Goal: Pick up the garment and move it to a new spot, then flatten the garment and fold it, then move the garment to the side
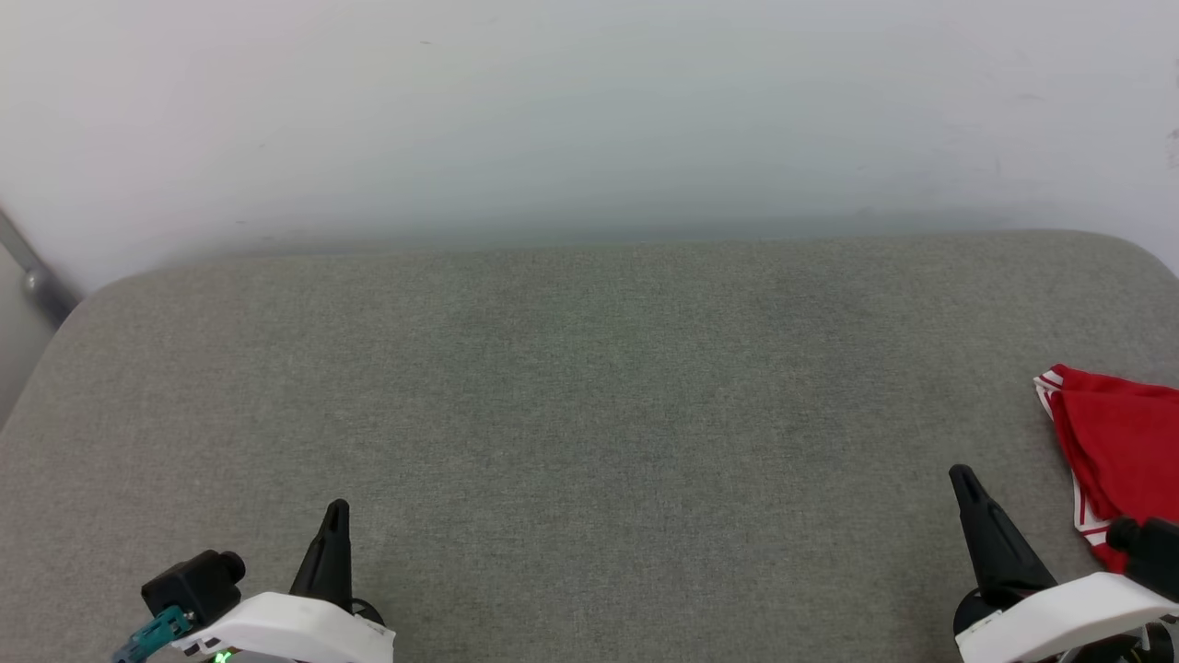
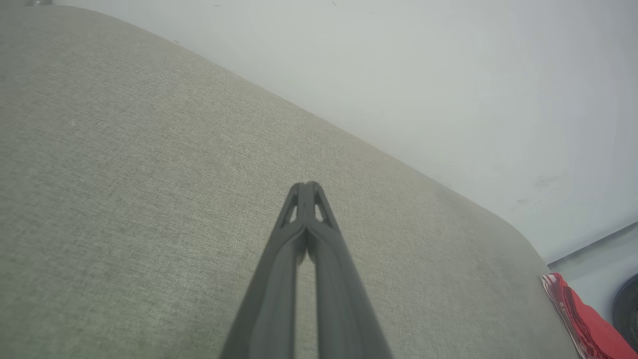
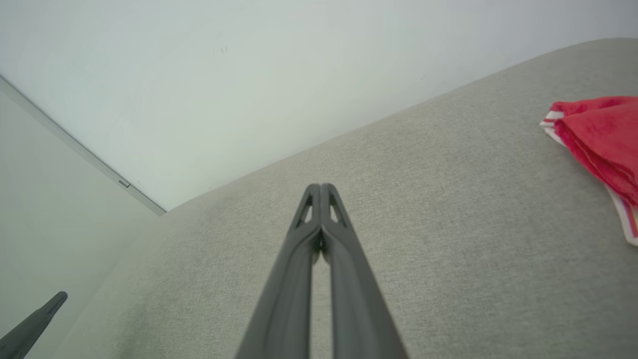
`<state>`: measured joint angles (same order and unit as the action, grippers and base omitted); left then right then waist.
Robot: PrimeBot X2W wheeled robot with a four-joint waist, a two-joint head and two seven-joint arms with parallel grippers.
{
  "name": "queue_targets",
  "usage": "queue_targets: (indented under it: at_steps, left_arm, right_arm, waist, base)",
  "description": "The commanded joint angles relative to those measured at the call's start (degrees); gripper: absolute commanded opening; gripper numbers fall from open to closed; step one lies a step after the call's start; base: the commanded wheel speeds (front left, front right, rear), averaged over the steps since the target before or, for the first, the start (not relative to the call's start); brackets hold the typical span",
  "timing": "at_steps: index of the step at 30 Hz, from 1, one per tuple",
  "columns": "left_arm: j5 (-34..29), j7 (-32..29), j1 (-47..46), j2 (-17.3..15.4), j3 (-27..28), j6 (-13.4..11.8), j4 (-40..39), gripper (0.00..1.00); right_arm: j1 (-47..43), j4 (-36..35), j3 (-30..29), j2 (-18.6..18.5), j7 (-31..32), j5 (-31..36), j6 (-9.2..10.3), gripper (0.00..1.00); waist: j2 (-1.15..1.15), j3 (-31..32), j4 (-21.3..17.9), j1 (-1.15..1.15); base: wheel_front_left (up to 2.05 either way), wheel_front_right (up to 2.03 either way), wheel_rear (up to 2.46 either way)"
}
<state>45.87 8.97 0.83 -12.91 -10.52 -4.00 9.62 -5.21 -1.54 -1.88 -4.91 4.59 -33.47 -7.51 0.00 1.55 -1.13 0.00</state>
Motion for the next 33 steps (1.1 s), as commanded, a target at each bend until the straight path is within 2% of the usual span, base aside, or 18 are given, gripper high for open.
queue_targets:
  at_steps: [1, 18, 33]
  left_arm:
    - [1.91, -0.50, -1.81, 0.09, 0.97, 0.54, -0.43, 0.00]
    - [13.00, -3.91, -3.22, 2.28, 4.66, 3.24, 0.63, 0.00]
    - [20.71, -6.40, -4.17, 3.89, 7.30, 5.18, 1.43, 0.00]
  right_arm:
    - [2.05, -0.08, -0.23, -0.01, -0.08, -2.51, 0.01, 0.00]
    - [4.40, 3.69, -0.91, 0.20, 0.08, -16.60, 0.01, 0.00]
    - [6.13, 6.34, -1.48, 0.40, 0.26, -26.37, 0.01, 0.00]
  waist:
    - [0.00, -0.03, 0.02, 0.00]
    - [0.00, -0.32, 0.21, 0.00]
    - [0.00, -0.56, 0.36, 0.00]
  base:
    - [0.00, 0.00, 0.00]
    - [0.00, 0.00, 0.00]
    - [0.00, 0.00, 0.00]
